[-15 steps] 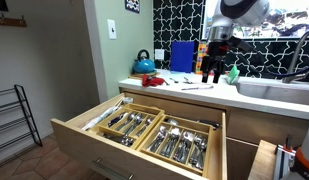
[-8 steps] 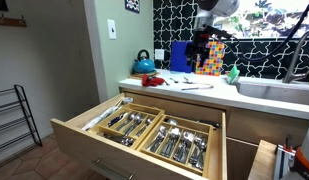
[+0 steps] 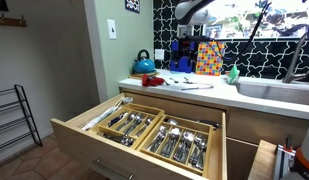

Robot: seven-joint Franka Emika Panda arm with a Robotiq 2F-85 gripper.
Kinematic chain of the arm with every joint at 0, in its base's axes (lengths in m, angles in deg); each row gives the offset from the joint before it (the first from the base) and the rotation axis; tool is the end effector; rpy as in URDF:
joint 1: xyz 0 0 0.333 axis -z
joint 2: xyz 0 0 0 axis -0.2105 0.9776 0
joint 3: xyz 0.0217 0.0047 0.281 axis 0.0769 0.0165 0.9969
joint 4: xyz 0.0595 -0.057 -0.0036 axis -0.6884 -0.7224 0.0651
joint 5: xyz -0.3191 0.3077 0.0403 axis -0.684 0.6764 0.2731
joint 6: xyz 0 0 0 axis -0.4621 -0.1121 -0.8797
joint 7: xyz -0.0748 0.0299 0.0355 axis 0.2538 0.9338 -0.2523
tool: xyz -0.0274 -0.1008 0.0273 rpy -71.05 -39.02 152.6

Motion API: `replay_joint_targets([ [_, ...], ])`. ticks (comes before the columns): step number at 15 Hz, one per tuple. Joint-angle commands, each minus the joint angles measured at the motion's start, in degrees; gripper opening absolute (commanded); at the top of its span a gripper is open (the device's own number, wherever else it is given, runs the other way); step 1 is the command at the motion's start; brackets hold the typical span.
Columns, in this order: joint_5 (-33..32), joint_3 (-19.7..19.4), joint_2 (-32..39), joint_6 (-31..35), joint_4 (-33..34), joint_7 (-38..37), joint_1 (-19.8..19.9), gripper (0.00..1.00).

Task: Pick up one silver fork from the kitchen counter and put it in the second cutlery compartment from the right in the open drawer

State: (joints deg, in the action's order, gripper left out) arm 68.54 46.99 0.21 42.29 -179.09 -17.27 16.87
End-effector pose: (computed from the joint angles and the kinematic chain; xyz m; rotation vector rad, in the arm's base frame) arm 0.6219 -0.1502 0.4531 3.0757 -0.3878 0.0553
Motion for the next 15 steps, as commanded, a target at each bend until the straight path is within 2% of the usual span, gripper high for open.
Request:
replay_joint_targets([
  [1,-0.2,0.8,1.2,-0.1,1.2,0.0,0.8,1.00],
  [13,-0.1,0.9,1.0,-0.1,1.4,0.0,0.8,1.00],
  [15,1.4,0.9,3.0,-0.4,3.8,1.6,1.2,1.00],
])
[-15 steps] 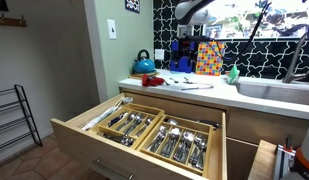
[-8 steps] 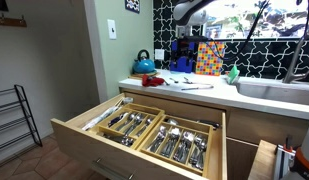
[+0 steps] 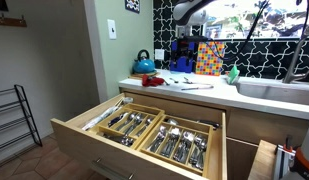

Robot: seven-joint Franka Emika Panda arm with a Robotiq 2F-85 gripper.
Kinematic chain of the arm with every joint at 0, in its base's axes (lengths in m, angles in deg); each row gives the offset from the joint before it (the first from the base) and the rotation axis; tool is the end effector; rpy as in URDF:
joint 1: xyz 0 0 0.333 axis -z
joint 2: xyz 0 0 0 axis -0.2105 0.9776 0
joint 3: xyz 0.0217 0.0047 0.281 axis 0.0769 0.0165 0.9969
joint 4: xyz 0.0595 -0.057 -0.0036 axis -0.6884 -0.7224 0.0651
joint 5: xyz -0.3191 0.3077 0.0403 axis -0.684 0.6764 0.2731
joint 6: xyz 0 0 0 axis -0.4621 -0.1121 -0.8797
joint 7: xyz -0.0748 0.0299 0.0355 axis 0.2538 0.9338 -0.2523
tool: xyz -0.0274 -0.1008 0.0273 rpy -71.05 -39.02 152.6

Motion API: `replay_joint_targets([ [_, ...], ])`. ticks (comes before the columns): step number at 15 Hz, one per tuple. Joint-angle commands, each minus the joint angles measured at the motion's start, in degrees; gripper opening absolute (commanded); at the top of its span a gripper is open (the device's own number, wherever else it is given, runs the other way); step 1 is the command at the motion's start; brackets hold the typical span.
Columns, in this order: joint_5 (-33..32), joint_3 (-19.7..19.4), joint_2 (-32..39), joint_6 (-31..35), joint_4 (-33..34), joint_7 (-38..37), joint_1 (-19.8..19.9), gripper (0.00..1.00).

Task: Pick up one silver fork from the kitchen counter and put it in the second cutlery compartment from the right in the open drawer

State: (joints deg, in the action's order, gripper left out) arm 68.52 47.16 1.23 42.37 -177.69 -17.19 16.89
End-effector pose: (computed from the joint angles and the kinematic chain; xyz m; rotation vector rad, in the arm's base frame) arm 0.6283 -0.1495 0.4550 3.0727 -0.3806 0.0675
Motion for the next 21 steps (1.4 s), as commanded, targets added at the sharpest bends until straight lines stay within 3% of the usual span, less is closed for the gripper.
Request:
replay_joint_targets([
  [1,2.1,0.6,3.0,-0.5,3.5,1.5,1.4,1.00],
  [4,1.6,0.3,7.1,1.0,7.8,-2.2,1.6,1.00],
  [21,7.0,1.0,31.7,3.1,31.3,-6.0,6.6,1.00],
])
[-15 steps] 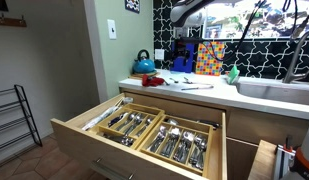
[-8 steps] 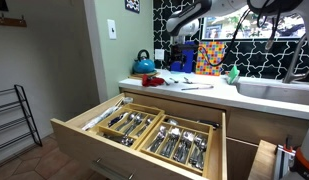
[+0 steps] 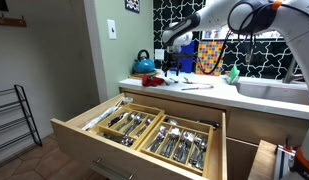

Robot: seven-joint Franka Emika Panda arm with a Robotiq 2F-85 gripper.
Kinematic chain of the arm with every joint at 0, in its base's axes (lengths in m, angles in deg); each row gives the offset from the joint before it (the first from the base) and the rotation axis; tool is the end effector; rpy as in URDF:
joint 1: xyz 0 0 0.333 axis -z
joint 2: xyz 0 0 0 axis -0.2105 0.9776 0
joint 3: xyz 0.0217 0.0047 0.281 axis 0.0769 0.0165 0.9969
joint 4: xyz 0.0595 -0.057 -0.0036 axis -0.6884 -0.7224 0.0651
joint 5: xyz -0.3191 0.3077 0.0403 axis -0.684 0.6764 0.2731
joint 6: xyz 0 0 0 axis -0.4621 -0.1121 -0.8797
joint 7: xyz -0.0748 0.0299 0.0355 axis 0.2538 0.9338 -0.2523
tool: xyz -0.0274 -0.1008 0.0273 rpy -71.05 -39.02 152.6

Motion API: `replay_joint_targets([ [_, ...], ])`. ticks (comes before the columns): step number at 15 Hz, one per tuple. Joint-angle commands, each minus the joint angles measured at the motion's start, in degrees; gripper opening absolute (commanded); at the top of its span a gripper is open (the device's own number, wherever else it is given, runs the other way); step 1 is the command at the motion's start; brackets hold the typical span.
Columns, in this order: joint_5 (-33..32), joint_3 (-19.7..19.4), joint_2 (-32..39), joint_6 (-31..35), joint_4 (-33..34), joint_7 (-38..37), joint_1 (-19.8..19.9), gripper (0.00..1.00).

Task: Pick up one silver fork from the kitchen counter and put it in the second cutlery compartment from the right in the open drawer

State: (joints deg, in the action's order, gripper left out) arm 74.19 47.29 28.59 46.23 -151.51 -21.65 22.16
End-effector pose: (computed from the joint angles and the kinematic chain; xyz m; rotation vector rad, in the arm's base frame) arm 0.7305 -0.2178 0.3720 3.0463 -0.6505 0.1527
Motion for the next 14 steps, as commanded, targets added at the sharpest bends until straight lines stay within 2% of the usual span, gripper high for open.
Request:
replay_joint_targets([
  [1,1.5,0.8,5.3,-0.7,6.0,-2.0,1.4,1.00],
  [12,1.7,0.8,14.0,-1.3,15.6,-6.6,2.3,0.98],
  [13,1.6,0.9,14.6,-1.4,16.4,-6.9,2.2,0.90],
  [14,1.5,0.9,15.1,-1.6,17.0,-7.1,2.2,0.88],
])
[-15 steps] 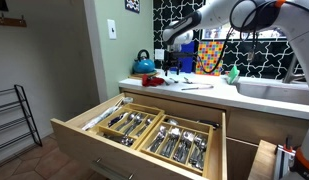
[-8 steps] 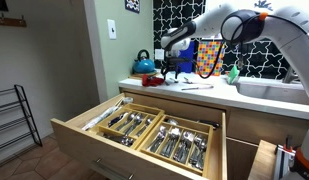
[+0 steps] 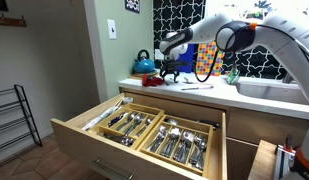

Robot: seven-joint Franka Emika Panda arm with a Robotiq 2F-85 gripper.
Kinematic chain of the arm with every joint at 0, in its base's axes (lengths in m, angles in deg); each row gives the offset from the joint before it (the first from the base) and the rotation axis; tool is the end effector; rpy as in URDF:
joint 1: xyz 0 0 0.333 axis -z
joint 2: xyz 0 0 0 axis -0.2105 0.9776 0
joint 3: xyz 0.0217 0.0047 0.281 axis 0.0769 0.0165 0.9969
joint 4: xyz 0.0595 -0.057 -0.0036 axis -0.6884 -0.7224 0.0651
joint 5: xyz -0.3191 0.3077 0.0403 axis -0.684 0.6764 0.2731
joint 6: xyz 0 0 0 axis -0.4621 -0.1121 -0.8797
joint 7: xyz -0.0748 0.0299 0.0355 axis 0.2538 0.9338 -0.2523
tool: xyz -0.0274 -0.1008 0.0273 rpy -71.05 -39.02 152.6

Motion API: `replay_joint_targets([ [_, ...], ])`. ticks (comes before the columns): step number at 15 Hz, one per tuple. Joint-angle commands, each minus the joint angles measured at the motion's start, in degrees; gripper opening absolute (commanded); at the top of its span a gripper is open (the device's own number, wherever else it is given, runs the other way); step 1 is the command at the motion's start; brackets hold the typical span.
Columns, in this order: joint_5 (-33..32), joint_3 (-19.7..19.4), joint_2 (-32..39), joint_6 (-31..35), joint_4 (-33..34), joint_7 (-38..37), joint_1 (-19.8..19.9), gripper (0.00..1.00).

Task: Pick up one silver fork from the kitchen counter and put it in the second cutlery compartment from the right in the open drawer

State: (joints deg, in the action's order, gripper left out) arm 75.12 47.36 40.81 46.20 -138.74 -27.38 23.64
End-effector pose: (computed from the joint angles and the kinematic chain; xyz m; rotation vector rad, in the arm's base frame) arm 0.7640 -0.2353 0.3261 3.0016 -0.8135 0.1688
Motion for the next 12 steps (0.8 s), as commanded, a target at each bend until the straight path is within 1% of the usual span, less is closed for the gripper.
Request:
replay_joint_targets([
  [1,0.5,0.8,3.3,-1.7,4.9,-1.6,0.6,0.81],
  [2,0.4,0.8,3.7,-1.9,5.5,-1.8,0.6,0.71],
  [4,0.6,0.5,4.2,-1.8,5.9,-1.9,0.3,0.63],
  [5,0.6,0.5,4.5,-2.0,6.3,-1.8,0.3,0.52],
  [6,0.6,0.5,4.7,-2.1,6.6,-1.7,0.3,0.43],
  [7,0.6,0.5,4.8,-2.2,6.8,-1.7,0.4,0.31],
  [8,0.5,0.4,4.9,-2.3,7.0,-1.6,0.4,0.26],
  [10,0.4,0.4,4.7,-2.7,7.3,-1.4,0.4,0.10],
  [12,0.5,0.5,4.0,-3.4,6.8,-1.1,0.5,0.05],
])
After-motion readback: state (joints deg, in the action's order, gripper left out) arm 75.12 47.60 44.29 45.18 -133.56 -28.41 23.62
